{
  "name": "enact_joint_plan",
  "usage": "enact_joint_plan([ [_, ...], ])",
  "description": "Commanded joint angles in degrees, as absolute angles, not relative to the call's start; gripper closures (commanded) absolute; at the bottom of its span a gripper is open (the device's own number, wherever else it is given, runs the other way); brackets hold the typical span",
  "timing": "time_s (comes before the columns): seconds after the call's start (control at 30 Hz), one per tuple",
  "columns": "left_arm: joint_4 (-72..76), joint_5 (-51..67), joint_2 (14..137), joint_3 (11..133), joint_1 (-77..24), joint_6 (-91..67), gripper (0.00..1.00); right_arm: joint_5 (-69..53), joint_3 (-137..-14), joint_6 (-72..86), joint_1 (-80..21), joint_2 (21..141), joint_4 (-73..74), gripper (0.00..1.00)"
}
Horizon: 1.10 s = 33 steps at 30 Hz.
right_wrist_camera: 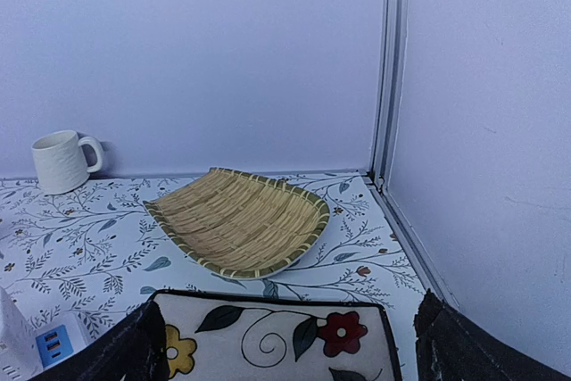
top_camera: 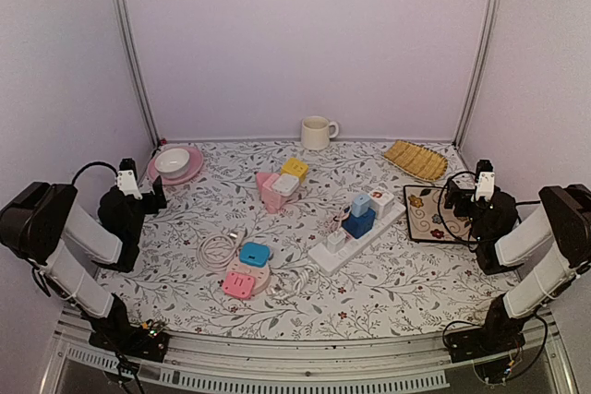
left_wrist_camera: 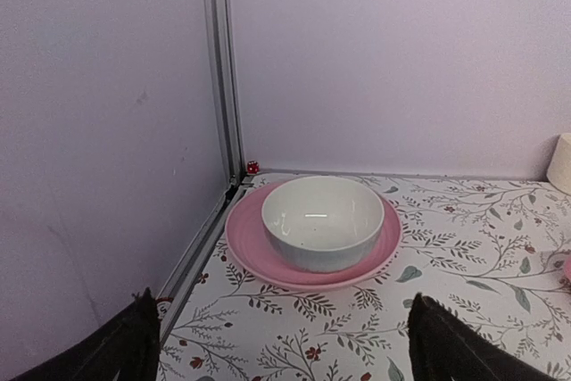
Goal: Pull the plug off the socket
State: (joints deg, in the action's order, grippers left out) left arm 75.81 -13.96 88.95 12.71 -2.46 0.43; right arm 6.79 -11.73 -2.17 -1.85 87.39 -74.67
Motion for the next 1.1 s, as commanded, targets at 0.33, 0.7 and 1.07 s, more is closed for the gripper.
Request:
enact_joint_plan([
  [0.33, 55.87, -11.42, 83.27, 22.93, -2.3, 1.7, 0.03, 7.01, -12.66, -1.49, -1.63, 87.89, -76.15, 0.01],
  [0.7, 18.11, -9.18, 76.82, 47.46, -4.89, -7.15, 0.03, 10.1, -22.61, -0.48, -1.77, 78.17, -52.77, 0.01],
  [1.07, 9.75, -15.88, 79.4, 58.0, -2.37, -13.99, 0.03, 23.09, -41.04, 23.67, -1.28, 74.97, -21.15, 0.01],
])
